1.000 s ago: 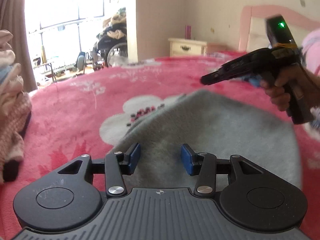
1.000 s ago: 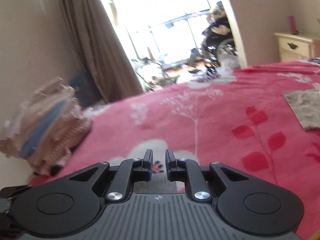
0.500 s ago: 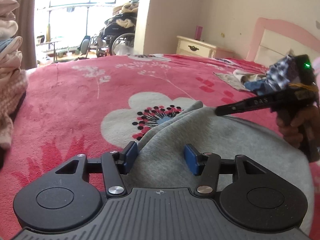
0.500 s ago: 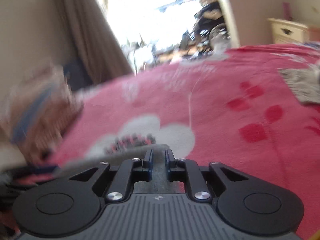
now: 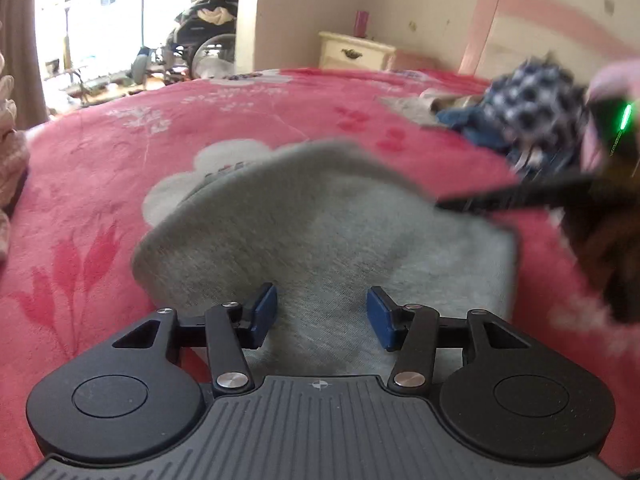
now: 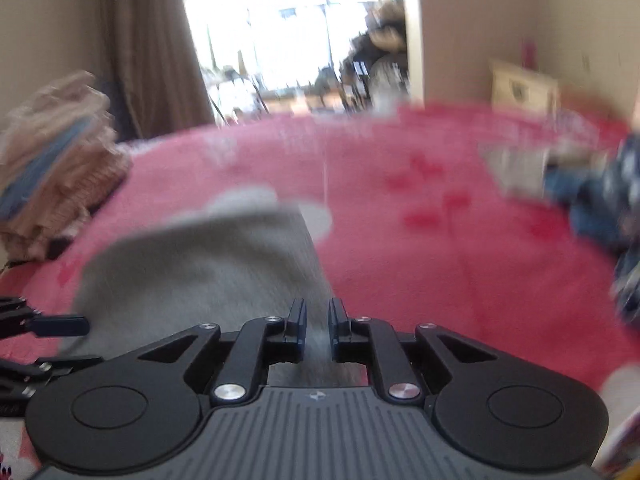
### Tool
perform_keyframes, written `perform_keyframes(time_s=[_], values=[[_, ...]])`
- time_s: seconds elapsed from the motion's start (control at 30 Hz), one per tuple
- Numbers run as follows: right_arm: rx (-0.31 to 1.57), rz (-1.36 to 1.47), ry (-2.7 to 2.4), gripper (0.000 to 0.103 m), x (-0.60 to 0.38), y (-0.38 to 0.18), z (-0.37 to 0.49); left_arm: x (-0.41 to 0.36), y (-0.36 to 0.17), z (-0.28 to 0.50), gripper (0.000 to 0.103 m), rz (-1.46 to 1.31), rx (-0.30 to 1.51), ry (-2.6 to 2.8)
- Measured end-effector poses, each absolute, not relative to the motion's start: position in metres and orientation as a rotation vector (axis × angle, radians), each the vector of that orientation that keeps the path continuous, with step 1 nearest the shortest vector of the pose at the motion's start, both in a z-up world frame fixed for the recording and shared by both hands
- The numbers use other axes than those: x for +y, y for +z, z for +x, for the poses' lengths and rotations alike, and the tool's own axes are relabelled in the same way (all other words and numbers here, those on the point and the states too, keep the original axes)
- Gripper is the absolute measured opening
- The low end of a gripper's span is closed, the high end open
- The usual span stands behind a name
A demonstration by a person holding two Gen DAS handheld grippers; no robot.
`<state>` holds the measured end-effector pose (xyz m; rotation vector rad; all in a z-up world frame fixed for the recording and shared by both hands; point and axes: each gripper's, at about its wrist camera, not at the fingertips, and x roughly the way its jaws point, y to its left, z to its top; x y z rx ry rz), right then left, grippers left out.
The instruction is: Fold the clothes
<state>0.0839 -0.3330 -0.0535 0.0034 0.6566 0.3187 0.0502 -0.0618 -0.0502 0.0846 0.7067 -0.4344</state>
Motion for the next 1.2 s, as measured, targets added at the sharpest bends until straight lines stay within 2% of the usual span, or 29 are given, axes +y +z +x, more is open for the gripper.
perform_keyframes(time_s=[0.13, 0.2, 0.33, 0.43, 0.5, 0.67, 0.83, 1.2], values=[[0.658, -0.013, 0.448, 0.014, -0.331, -0.031, 0.049, -0.058, -0.025, 0.027, 0.049, 0.067, 0.649, -0.442], [0.681, -0.037, 0.485, 0.014, -0.323, -0.04, 0.036, -0.063, -0.02, 0.009, 0.05, 0.098, 0.627, -0.469], [0.767, -0.07, 0.456, 0.012, -0.301, -0.083, 0.041, -0.088, -0.039, -0.013, 0.05, 0.223, 0.655, -0.528], [0.753, -0.069, 0.43, 0.012, -0.298, -0.067, 0.035, -0.108, -0.062, -0.014, 0.052, 0.316, 0.672, -0.496], [0.733, -0.071, 0.425, 0.014, -0.299, -0.054, 0.023, -0.112, -0.056, -0.018, 0.052, 0.346, 0.648, -0.486], [0.765, -0.057, 0.439, 0.014, -0.301, -0.062, 0.012, -0.105, -0.038, -0.036, 0.051, 0.308, 0.638, -0.515], [0.854, -0.032, 0.374, 0.013, -0.297, -0.09, 0.024, -0.113, -0.057, -0.044, 0.052, 0.362, 0.669, -0.501], [0.833, 0.059, 0.326, 0.015, -0.312, -0.072, 0.005, -0.102, -0.032, -0.054, 0.051, 0.243, 0.665, -0.463]])
